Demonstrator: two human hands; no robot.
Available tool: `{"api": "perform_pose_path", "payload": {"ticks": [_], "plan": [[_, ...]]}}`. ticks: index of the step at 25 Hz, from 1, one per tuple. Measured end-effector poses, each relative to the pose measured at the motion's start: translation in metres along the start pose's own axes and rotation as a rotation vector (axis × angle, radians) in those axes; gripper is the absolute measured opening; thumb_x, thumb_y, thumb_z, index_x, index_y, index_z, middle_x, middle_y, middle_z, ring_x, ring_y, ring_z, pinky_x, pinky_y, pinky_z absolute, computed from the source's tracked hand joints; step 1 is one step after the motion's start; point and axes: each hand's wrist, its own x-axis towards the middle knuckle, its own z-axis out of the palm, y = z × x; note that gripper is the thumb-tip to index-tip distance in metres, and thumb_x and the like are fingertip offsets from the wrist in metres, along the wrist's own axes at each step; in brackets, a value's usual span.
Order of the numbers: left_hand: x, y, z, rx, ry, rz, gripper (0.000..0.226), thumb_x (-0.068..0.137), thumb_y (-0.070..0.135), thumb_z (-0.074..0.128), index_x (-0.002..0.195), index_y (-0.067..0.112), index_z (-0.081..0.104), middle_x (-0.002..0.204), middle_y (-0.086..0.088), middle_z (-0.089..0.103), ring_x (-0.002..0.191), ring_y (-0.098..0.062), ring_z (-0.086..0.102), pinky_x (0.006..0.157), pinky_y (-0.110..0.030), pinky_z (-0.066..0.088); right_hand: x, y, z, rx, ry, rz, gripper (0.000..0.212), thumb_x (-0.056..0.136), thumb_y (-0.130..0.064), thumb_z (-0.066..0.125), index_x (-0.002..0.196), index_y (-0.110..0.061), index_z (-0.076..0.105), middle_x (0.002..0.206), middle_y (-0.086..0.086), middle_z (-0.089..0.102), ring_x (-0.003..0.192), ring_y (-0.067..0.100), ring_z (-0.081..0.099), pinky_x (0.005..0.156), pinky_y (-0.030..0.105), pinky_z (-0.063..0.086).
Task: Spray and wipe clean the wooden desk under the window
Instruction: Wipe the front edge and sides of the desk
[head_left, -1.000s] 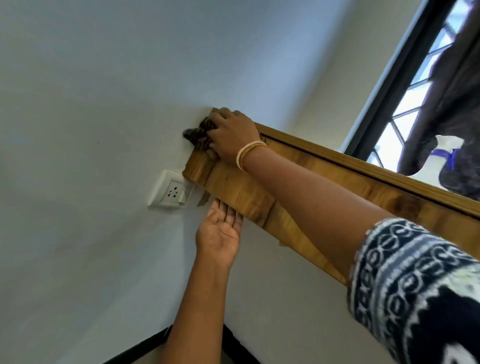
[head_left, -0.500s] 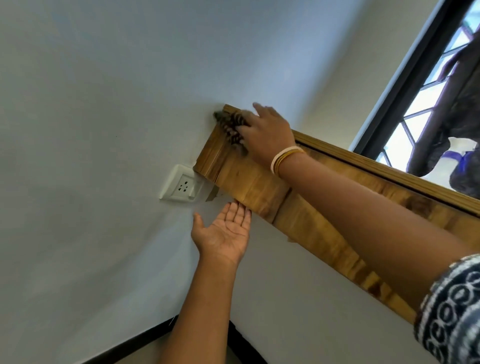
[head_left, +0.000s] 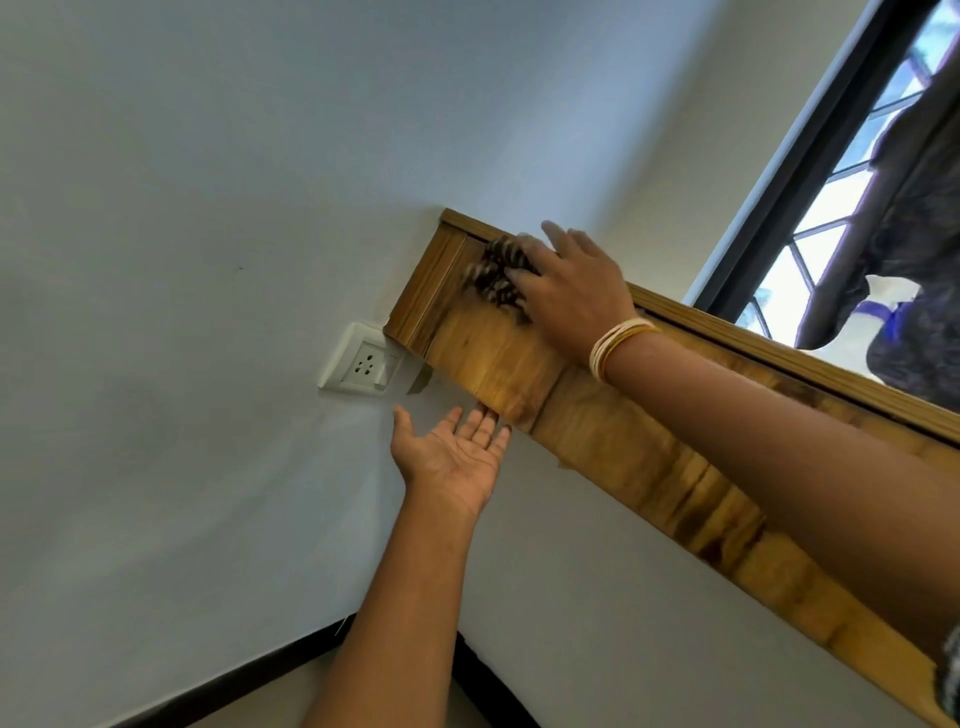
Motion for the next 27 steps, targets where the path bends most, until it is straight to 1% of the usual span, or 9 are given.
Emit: {"api": "perform_pose_path", "payload": {"ticks": [3,8,10,13,15,17,21,24,27], "plan": [[-0.001,-0.015,-0.002,0.075,-0.018,-0.016,0.080,0.096,0.061,0.029,0.151,0.003,0.024,0.154,-0.023,0.030,0.143,-0.038,0.029,0.117,-0.052,0.022,-0.023,-0.009,-0.001,0.024,0.041,0.053,0.035,0.094,-0.024,0.048,0.116,-0.005,0.067,0.137,0.020,0.052,0.125,0.041,0.048,0.097,0.049,0.045],[-0.011,-0.036,-0.008,0.197,-0.002,-0.044,0.061,0.099,0.055,0.029,0.138,0.013,0.048,0.133,-0.023,0.052,0.122,-0.037,0.053,0.105,-0.051,0.042,-0.101,-0.059,-0.012,0.137,-0.055,-0.224,0.043,0.091,-0.025,0.041,0.123,-0.010,0.066,0.141,0.018,0.051,0.125,0.037,0.051,0.103,0.047,0.043],[-0.019,-0.042,-0.007,0.207,0.003,-0.045,0.061,0.099,0.053,0.030,0.138,0.010,0.047,0.137,-0.023,0.049,0.125,-0.037,0.050,0.105,-0.051,0.042,-0.100,-0.036,-0.018,0.117,-0.037,-0.160,0.042,0.090,-0.027,0.042,0.118,-0.013,0.069,0.138,0.016,0.054,0.127,0.037,0.050,0.106,0.047,0.041],[-0.026,-0.048,0.000,0.263,0.015,-0.015,0.052,0.101,0.044,0.038,0.140,0.010,0.044,0.143,-0.022,0.043,0.132,-0.036,0.045,0.106,-0.051,0.039,-0.093,0.016,-0.032,0.035,-0.025,0.067,0.035,0.093,-0.027,0.048,0.116,-0.011,0.068,0.138,0.017,0.053,0.130,0.039,0.046,0.105,0.049,0.039],[-0.029,-0.059,0.002,0.358,0.017,-0.018,0.032,0.101,0.028,0.045,0.124,0.007,0.052,0.138,-0.020,0.049,0.120,-0.033,0.055,0.099,-0.049,0.043,-0.110,0.027,-0.039,0.033,0.004,0.123,0.033,0.094,-0.024,0.051,0.120,-0.008,0.066,0.141,0.020,0.050,0.131,0.041,0.044,0.104,0.050,0.039],[-0.031,-0.070,-0.001,0.459,0.037,-0.046,0.018,0.100,0.014,0.045,0.110,0.003,0.056,0.126,-0.020,0.058,0.100,-0.030,0.062,0.092,-0.046,0.050,-0.147,0.008,-0.042,0.057,0.013,0.054,0.037,0.095,-0.024,0.050,0.125,-0.007,0.063,0.143,0.021,0.048,0.130,0.041,0.045,0.103,0.051,0.041],[-0.038,-0.092,-0.012,0.614,0.087,-0.040,0.029,0.099,0.000,0.036,0.121,-0.001,0.054,0.102,-0.020,0.064,0.086,-0.030,0.064,0.068,-0.042,0.058,-0.216,-0.022,-0.058,0.133,-0.099,-0.165,0.042,0.092,-0.025,0.046,0.128,-0.009,0.062,0.145,0.018,0.047,0.130,0.038,0.047,0.107,0.048,0.040],[-0.043,-0.112,-0.011,0.832,0.102,0.101,0.025,0.101,0.004,0.037,0.124,0.001,0.047,0.101,-0.017,0.064,0.088,-0.029,0.067,0.075,-0.041,0.057,-0.218,0.025,-0.072,0.118,-0.104,0.006,0.040,0.092,-0.028,0.052,0.127,-0.011,0.063,0.144,0.019,0.048,0.133,0.039,0.044,0.108,0.050,0.037],[-0.048,-0.122,-0.011,1.292,0.150,0.401,0.039,0.101,0.015,0.044,0.138,0.004,0.037,0.109,-0.012,0.060,0.091,-0.022,0.062,0.079,-0.035,0.053,-0.217,0.067,-0.083,0.053,-0.072,0.197,0.037,0.096,-0.027,0.053,0.129,-0.011,0.061,0.147,0.020,0.044,0.136,0.041,0.039,0.109,0.052,0.036]]}}
